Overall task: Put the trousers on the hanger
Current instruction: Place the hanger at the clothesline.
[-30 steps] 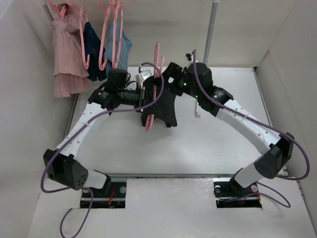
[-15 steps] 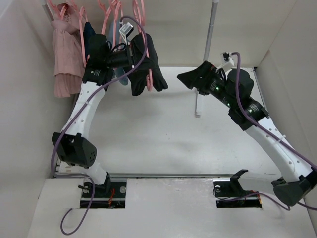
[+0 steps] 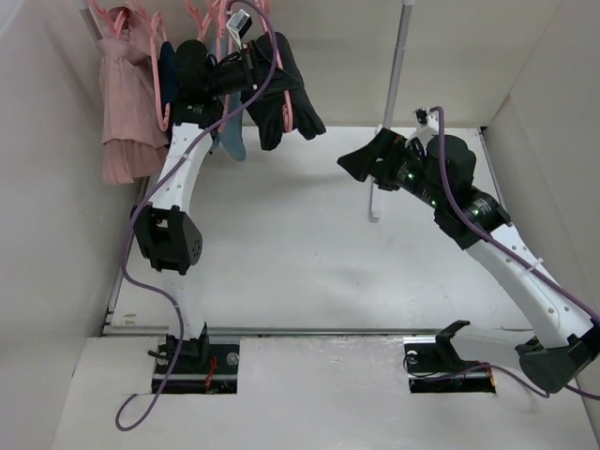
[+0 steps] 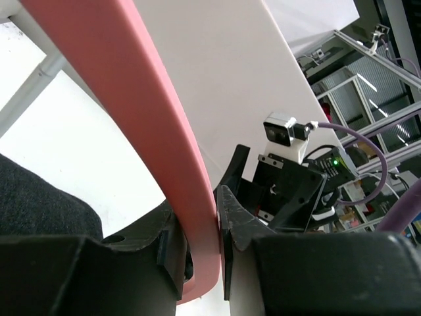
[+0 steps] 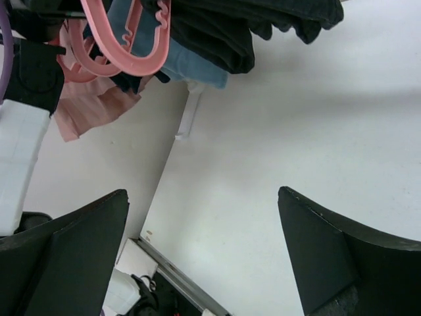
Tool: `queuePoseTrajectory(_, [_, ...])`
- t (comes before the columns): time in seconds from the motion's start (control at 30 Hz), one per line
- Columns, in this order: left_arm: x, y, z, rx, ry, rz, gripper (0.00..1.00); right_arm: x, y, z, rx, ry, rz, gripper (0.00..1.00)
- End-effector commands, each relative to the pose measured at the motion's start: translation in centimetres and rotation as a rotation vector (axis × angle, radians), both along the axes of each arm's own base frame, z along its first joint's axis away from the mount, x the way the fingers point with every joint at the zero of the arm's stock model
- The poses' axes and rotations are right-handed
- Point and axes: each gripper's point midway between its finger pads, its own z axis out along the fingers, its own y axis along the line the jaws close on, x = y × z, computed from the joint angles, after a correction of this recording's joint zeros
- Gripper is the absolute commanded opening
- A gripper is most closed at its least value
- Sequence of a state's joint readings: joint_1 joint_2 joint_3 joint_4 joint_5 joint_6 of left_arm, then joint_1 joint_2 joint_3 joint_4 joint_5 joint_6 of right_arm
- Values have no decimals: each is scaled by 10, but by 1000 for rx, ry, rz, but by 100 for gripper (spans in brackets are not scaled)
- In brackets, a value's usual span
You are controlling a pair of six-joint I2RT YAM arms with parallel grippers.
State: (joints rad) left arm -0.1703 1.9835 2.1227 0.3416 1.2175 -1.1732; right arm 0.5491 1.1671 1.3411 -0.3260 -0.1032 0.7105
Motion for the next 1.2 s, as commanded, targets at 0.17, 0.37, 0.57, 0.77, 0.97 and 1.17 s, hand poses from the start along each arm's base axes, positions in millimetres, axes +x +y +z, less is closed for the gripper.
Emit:
queuePoseTrajectory(0.17, [-11, 12, 65, -69, -358, 52, 0, 1, -15, 13, -38, -34, -53, 100])
queuePoseTrajectory(0.37, [24, 26, 41, -63, -279, 96, 0, 2, -13, 11, -46, -26, -57, 100])
queuePoseTrajectory(0.57, [34, 23, 9, -36, -194, 62, 0, 8, -7, 6, -60, -8, -57, 100])
queuePoseTrajectory(0.77, [33, 22, -21, 0, -124, 5, 8, 11, -1, 7, -68, -13, -46, 100])
queuePoseTrajectory(0.97, [11, 23, -19, 27, -155, -38, 100, 9, 1, 6, -83, -24, -34, 100])
queuePoseTrajectory(1.17, [-21, 27, -9, 39, -197, -42, 100, 4, -2, 6, -91, -28, -32, 100])
